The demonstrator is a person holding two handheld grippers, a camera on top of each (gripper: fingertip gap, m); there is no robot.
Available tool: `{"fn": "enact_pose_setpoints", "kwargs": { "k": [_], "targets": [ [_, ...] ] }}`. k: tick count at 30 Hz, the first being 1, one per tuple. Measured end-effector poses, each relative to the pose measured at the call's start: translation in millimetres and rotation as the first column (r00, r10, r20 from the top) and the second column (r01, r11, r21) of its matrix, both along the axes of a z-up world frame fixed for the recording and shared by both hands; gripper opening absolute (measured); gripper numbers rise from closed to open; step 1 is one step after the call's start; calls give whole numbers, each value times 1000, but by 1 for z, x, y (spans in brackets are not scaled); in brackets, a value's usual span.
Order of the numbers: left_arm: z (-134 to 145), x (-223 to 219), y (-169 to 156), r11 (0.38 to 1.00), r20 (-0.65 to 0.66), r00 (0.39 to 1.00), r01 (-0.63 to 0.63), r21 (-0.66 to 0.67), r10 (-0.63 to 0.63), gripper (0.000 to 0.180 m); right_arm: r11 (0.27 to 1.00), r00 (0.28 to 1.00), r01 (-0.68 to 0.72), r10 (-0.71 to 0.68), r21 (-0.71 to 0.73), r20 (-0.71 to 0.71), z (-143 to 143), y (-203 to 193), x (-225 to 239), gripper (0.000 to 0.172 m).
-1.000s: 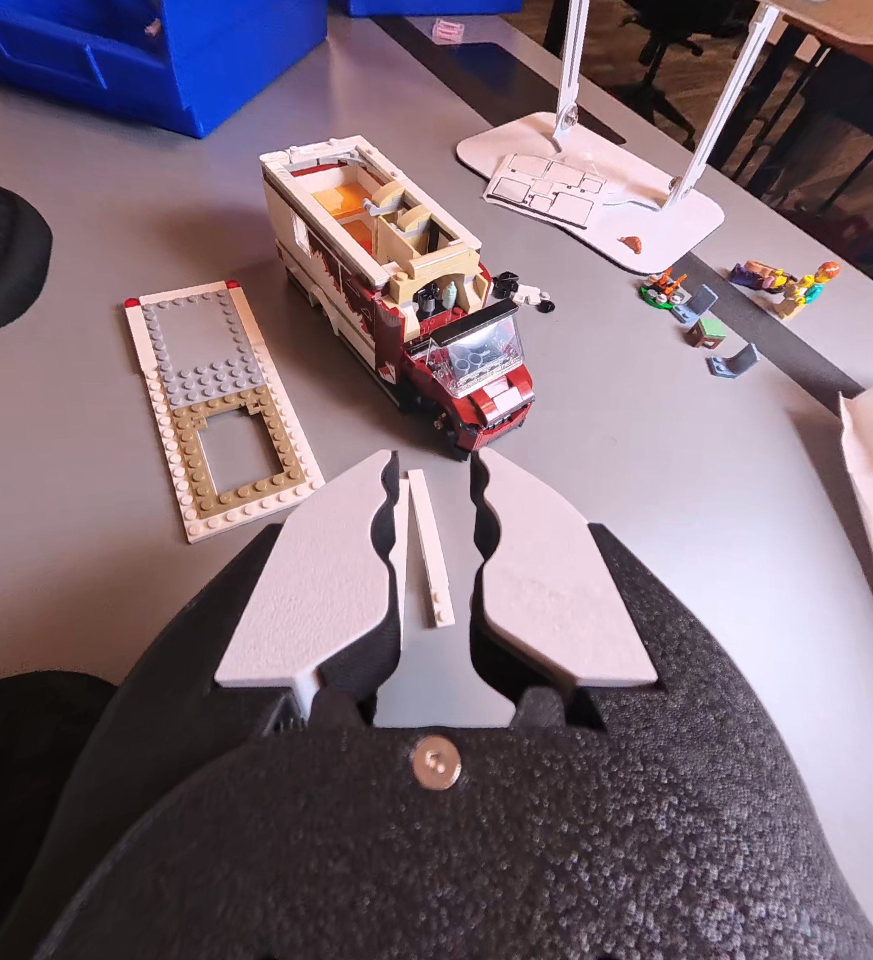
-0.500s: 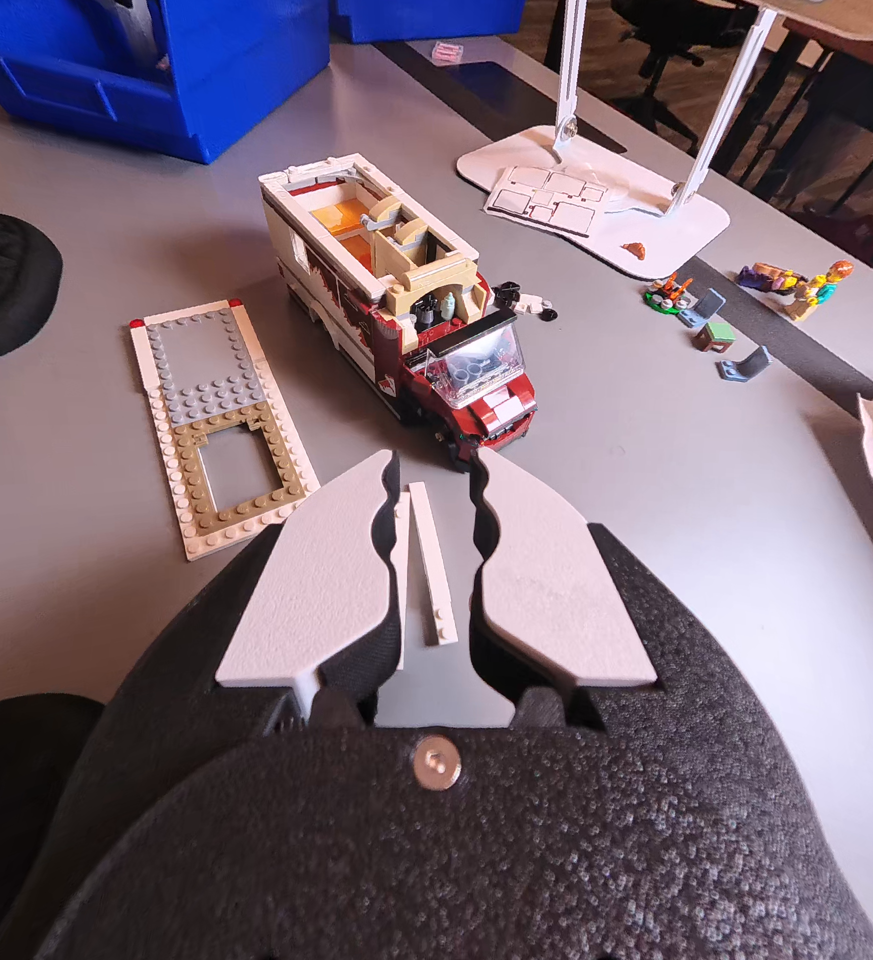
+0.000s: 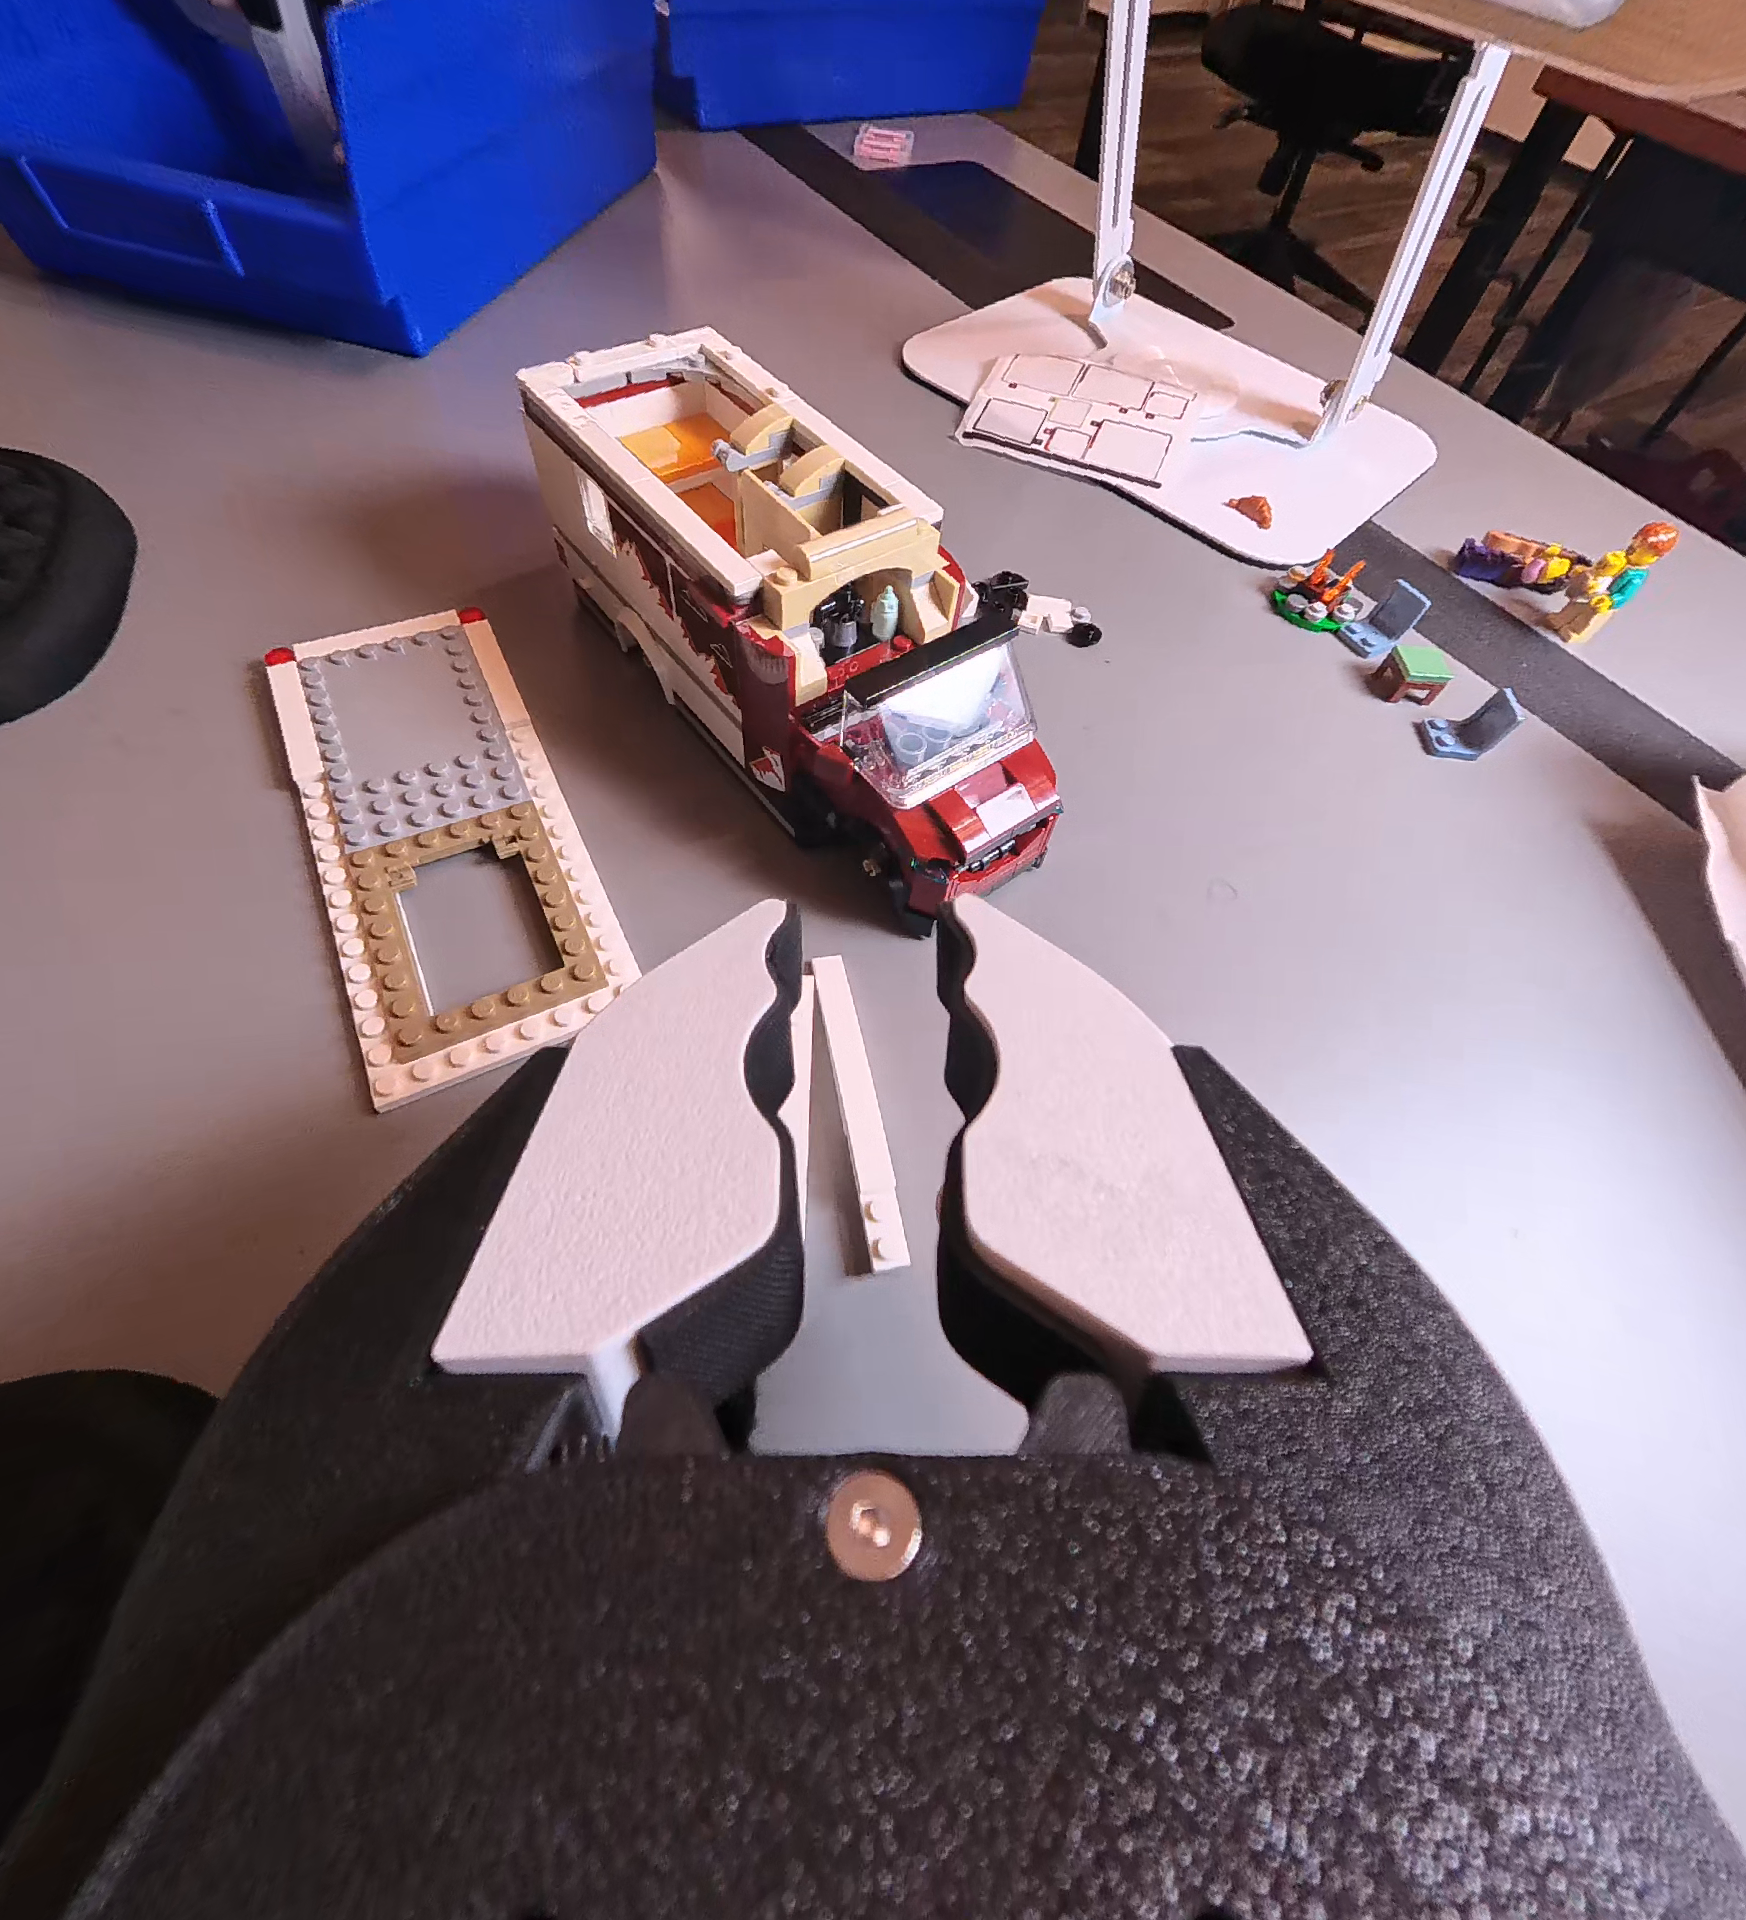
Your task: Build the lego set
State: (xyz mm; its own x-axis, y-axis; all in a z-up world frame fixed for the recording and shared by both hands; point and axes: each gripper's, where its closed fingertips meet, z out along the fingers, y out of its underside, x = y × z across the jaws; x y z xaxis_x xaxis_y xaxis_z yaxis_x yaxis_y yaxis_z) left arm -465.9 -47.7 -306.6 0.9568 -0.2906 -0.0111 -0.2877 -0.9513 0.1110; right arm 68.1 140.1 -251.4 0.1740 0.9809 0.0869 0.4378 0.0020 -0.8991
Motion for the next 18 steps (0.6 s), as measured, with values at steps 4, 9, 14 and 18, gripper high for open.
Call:
{"fn": "enact_pose_setpoints", "kwargs": {
  "k": [4,9,14,18],
  "targets": [
    [46,57,23,958,44,989,128,257,-144,33,1000,999,-4,4,0,-43,9,-2,-1,24],
    [98,202,41,764,60,875,384,519,-481,32,987,987,-108,121,116,-110,37,-34,-25,24],
    [108,338,58,596,137,729,420,685,-671,32,908,952,-268,300,322,-53,54,-92,-66,23],
    [92,403,70,500,62,649,518,694,-758,32,956,952,-288,293,57,-91,54,-108,-84,18]
  ]
}}
